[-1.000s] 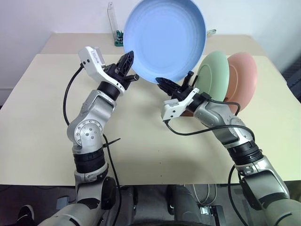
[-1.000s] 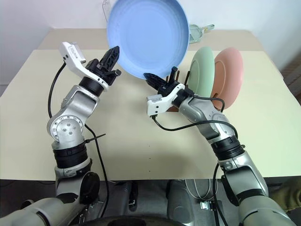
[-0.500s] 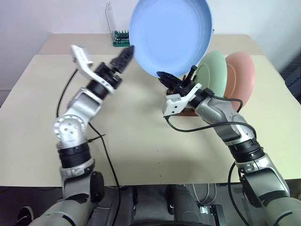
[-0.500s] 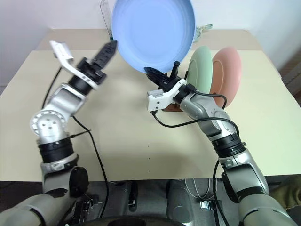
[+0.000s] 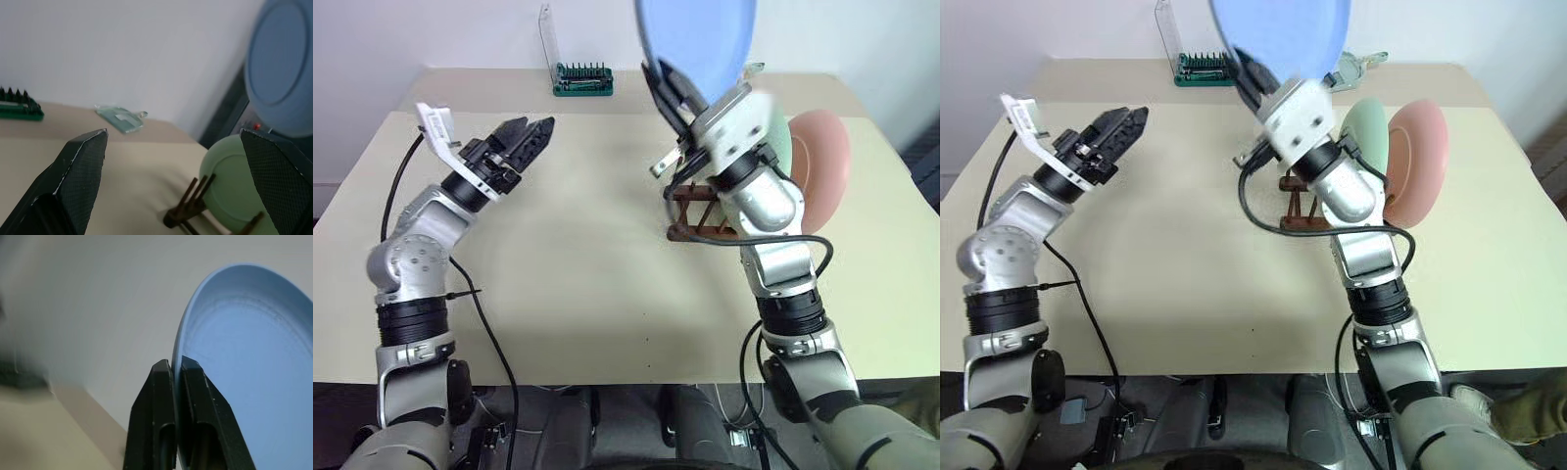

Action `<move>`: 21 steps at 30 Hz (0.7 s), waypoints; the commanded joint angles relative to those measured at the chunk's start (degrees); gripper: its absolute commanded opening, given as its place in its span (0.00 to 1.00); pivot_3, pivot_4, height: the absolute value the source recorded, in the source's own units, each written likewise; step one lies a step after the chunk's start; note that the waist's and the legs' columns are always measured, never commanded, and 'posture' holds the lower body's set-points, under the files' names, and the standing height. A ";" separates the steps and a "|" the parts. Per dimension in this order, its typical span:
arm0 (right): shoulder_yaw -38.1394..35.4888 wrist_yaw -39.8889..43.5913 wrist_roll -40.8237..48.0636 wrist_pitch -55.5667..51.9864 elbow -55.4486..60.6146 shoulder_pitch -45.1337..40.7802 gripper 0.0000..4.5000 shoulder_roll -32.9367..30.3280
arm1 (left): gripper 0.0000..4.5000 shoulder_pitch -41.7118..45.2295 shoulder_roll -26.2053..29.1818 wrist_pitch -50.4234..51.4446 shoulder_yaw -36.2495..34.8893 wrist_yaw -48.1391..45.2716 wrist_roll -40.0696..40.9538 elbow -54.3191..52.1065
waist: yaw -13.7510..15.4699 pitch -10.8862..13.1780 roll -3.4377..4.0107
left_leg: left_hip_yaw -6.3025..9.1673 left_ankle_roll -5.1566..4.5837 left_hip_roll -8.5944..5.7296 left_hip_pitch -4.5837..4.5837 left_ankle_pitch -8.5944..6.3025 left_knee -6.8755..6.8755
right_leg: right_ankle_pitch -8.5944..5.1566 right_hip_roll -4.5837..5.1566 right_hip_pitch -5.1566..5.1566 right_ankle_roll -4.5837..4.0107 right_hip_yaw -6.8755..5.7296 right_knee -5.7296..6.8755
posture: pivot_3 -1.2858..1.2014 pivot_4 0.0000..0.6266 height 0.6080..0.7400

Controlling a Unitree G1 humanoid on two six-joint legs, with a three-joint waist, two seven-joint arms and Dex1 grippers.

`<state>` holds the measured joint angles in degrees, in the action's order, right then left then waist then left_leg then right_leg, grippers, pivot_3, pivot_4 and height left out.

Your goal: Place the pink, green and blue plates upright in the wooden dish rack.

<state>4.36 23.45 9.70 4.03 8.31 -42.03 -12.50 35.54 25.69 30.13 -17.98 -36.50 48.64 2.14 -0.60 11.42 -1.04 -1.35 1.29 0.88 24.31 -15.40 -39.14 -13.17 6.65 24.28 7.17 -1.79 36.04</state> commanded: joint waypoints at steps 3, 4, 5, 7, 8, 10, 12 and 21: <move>-9.33 -0.50 27.39 -17.36 8.63 -0.72 0.00 2.17 | 0.99 -0.01 -0.72 -7.00 0.01 -4.15 -2.98 -1.25 | -0.12 0.00 0.02 | 0.00 -0.29 0.01 -0.02 -0.17 0.02 | 0.00 -0.01 0.01 0.00 0.00 0.02 | 0.52 0.24 1.00; -11.43 -2.23 31.58 -20.46 9.12 -0.80 0.00 2.08 | 0.99 -0.17 -0.52 -7.27 0.02 -4.90 -3.11 -1.22 | -0.10 0.00 0.02 | 0.00 -0.30 0.01 -0.02 -0.17 0.02 | 0.00 -0.01 0.01 0.00 0.00 0.02 | 0.52 0.24 1.00; -13.65 -4.16 35.76 -23.10 9.54 -0.96 0.00 1.92 | 0.99 -0.24 -0.42 -7.32 -0.09 -5.28 -3.12 -1.14 | -0.09 0.00 0.02 | 0.00 -0.31 0.02 -0.02 -0.18 0.02 | 0.00 -0.01 0.01 0.00 0.00 0.03 | 0.52 0.24 1.00; -17.24 -7.27 44.75 -28.78 10.06 -1.03 0.00 0.92 | 0.99 -0.28 -0.13 -7.39 -0.09 -6.27 -3.21 -1.05 | -0.02 0.00 0.02 | -0.01 -0.32 0.02 -0.02 -0.18 0.02 | 0.00 -0.01 0.00 0.00 0.00 0.04 | 0.52 0.24 1.00; -18.91 -9.22 49.76 -31.42 10.42 -1.06 0.00 0.43 | 0.99 -0.36 0.21 -7.31 0.13 -6.82 -3.50 -0.99 | -0.05 0.01 0.02 | -0.01 -0.33 0.02 -0.02 -0.19 0.02 | 0.00 0.00 0.01 0.00 0.01 0.04 | 0.52 0.24 1.00; -21.27 -12.67 57.75 -35.34 10.72 -1.02 0.00 -0.27 | 0.99 -0.68 0.87 -7.67 0.75 -8.45 -4.29 -0.83 | -0.12 0.01 0.03 | -0.02 -0.34 0.02 -0.02 -0.20 0.02 | 0.00 0.00 0.01 0.00 0.01 0.05 | 0.52 0.24 1.00; -22.94 -17.53 65.38 -38.64 10.06 -0.38 0.00 -0.57 | 0.99 -1.19 1.07 -7.98 0.54 -10.77 -3.68 -0.66 | -0.15 0.01 0.03 | -0.02 -0.35 0.02 -0.02 -0.20 0.04 | 0.00 -0.01 0.04 0.00 0.01 0.04 | 0.52 0.24 1.00; -25.45 -28.19 78.22 -41.44 8.67 1.01 0.00 -1.81 | 0.99 -4.02 4.26 -12.74 3.83 -20.97 -8.88 -0.46 | -0.04 0.01 0.06 | -0.05 -0.38 0.03 0.00 -0.21 0.05 | 0.00 -0.01 0.08 0.00 0.03 0.02 | 0.52 0.24 1.00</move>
<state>-19.72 -3.54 84.93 -37.34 15.60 -40.81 -13.36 31.40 29.18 19.48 -14.50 -55.65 40.95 2.63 -0.64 11.43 -0.98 -1.40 0.90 0.90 24.31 -15.62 -39.09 -13.18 6.64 24.36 7.17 -1.76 36.06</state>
